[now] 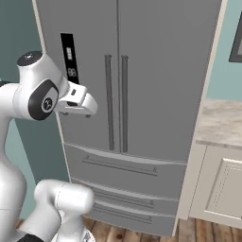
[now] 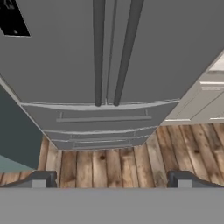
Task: Move the hot dog bun to the plate on the dining table and place the condiment next to that plate. Then navigate to the fridge and take the sausage and place it on the plate as well.
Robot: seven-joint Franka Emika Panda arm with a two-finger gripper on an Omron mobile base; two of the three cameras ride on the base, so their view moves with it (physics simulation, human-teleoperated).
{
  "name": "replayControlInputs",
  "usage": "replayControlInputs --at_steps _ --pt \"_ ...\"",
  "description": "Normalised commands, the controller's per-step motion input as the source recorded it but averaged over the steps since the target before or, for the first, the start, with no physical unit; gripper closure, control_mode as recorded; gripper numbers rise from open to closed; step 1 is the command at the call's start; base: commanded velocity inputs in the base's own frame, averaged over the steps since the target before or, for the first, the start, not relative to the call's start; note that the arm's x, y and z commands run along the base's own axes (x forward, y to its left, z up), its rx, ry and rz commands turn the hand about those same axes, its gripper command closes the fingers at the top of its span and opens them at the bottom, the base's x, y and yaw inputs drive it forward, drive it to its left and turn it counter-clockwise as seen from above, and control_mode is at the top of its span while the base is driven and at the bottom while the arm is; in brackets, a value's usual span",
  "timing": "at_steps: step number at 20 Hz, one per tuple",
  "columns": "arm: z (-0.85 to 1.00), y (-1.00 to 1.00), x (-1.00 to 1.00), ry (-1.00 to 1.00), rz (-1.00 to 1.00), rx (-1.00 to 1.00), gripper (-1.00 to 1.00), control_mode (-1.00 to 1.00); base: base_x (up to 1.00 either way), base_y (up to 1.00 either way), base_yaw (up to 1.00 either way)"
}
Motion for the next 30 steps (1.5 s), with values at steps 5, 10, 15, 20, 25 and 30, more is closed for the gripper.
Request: replayControlInputs --at_steps 5,10,15,20,25,30 --pt "0.00 0.00 0.00 0.00 0.00 0.00 -1.00 1.00 0.08 -0.38 0.00" --pt "0.00 0.00 0.00 0.00 0.00 0.00 -1.00 1.00 0.14 -0.44 0.00" --pt "0.00 0.00 0.00 0.00 0.00 0.00 -1.00 1.00 0.16 -0.02 0.00" --pt "-0.02 0.00 0.12 -0.07 0.00 0.09 -1.00 -1.00 0.01 0.00 0.00" --pt "0.00 0.00 0.86 -0.04 0.01 0.19 -1.00 -1.00 0.00 0.00 0.00" --pt "-0.05 -0.18 0.88 0.00 0.00 0.12 -1.00 -1.00 0.00 0.00 0.00"
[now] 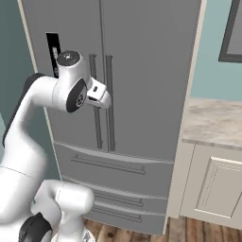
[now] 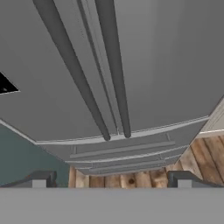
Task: Move the hot dog bun to the plate on the dining table and place the condiment next to that plate. Then navigate to the fridge and take the sausage and place it on the plate as well.
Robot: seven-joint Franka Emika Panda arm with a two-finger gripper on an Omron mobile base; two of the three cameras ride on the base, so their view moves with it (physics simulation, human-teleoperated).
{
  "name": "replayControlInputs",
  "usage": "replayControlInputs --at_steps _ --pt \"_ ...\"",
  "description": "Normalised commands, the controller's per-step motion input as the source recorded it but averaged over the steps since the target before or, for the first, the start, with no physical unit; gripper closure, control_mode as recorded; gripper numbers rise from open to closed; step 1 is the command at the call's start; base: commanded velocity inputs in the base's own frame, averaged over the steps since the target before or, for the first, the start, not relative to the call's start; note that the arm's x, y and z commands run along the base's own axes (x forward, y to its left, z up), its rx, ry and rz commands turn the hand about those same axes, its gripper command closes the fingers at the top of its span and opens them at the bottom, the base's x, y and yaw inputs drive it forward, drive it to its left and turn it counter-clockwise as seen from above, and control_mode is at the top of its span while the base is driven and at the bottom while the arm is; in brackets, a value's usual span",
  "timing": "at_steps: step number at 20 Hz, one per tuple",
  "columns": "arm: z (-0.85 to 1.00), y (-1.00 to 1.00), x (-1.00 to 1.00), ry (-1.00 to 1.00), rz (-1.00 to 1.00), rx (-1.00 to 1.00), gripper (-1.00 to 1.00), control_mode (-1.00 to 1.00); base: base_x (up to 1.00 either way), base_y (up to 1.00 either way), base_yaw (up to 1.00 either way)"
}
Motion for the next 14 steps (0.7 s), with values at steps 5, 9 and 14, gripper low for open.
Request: replayControlInputs --at_steps 5,9,14 --pt "-0.19 -0.12 0.55 -0.06 0.00 0.02 -1.00 -1.00 0.00 0.00 0.00" --pt "-0.49 0.08 0.42 -0.21 0.02 0.00 -1.00 -1.00 0.00 0.00 0.00" --pt "-0.46 0.01 0.71 -0.13 0.01 0.00 -1.00 -1.00 0.00 0.00 0.00"
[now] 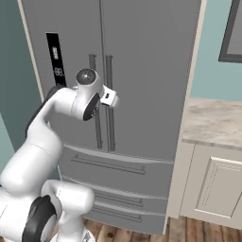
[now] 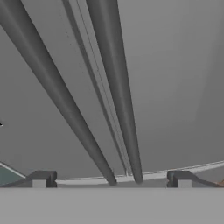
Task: Move the hot dog bun to the plate on the dining table and place the condiment next to that plate. Then navigate to the fridge and take the sausage and place it on the plate as well.
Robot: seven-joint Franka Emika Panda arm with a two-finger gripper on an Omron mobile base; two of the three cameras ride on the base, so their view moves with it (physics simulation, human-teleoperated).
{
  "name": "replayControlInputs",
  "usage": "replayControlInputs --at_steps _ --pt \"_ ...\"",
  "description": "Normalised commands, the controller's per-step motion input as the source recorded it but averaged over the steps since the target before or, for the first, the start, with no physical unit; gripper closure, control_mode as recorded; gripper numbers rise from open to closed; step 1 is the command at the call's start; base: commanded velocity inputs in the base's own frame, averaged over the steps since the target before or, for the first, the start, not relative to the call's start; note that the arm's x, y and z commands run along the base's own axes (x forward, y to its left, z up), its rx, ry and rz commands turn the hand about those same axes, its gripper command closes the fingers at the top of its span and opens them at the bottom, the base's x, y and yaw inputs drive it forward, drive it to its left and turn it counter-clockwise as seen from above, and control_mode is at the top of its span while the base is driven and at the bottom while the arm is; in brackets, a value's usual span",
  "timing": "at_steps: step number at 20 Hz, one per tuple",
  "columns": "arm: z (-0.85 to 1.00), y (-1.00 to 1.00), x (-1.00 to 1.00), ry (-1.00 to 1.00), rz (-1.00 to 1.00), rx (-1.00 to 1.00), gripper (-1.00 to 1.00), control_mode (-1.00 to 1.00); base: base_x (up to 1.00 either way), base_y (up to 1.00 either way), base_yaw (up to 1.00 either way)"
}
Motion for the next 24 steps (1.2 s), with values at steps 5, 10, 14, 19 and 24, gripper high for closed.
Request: replayControlInputs --at_steps 5,10,14,19,24 --pt "0.00 -0.08 0.69 0.00 0.00 0.01 -1.00 -1.00 0.00 0.00 0.00" --pt "0.00 -0.09 0.61 0.00 0.00 0.00 -1.00 -1.00 0.00 0.00 0.00" --pt "-0.03 -0.15 0.66 0.00 0.00 0.00 -1.00 -1.00 0.00 0.00 0.00" --pt "-0.18 -0.02 0.65 0.00 0.00 0.00 -1.00 -1.00 0.00 0.00 0.00" --pt "-0.24 0.00 0.59 -0.01 0.00 0.00 1.00 -1.00 0.00 0.00 0.00"
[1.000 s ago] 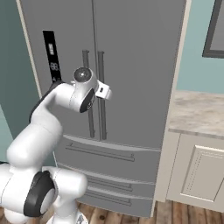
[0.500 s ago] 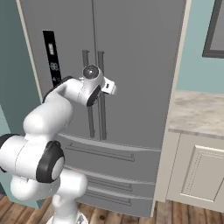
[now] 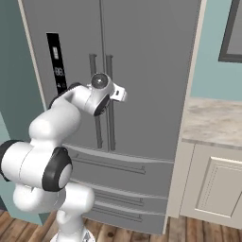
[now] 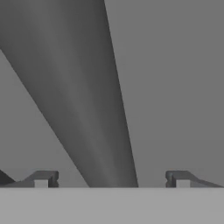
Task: Move the hot dog bun to the plate on the dining table and place the condiment next to that plate. Then navigate to the fridge and take the sausage and place it on the plate as well.
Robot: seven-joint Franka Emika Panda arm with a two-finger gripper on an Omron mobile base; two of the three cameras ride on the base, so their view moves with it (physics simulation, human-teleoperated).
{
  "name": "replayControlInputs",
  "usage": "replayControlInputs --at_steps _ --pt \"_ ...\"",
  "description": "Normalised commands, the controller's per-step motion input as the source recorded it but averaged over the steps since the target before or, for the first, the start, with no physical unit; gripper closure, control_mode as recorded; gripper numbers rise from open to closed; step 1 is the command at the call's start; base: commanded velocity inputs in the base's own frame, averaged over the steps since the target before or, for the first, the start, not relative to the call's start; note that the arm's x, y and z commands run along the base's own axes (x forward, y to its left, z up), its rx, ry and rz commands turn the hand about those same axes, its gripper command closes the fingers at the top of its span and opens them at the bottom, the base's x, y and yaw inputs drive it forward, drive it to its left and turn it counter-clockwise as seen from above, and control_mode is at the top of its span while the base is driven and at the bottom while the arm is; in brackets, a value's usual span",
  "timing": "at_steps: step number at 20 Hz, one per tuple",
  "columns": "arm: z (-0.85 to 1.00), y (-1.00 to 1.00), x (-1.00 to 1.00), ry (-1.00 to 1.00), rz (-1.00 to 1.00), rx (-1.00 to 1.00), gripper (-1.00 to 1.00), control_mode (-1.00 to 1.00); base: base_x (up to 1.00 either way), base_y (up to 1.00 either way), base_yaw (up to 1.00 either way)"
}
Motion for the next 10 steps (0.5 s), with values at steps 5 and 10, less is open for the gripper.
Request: replayControlInputs --at_steps 5,10 --pt "-0.05 0.00 0.34 0.03 0.00 -0.01 1.00 -1.00 0.00 0.00 0.00" --pt "0.00 -0.16 -0.06 0.01 0.00 0.00 1.00 -1.00 0.00 0.00 0.00"
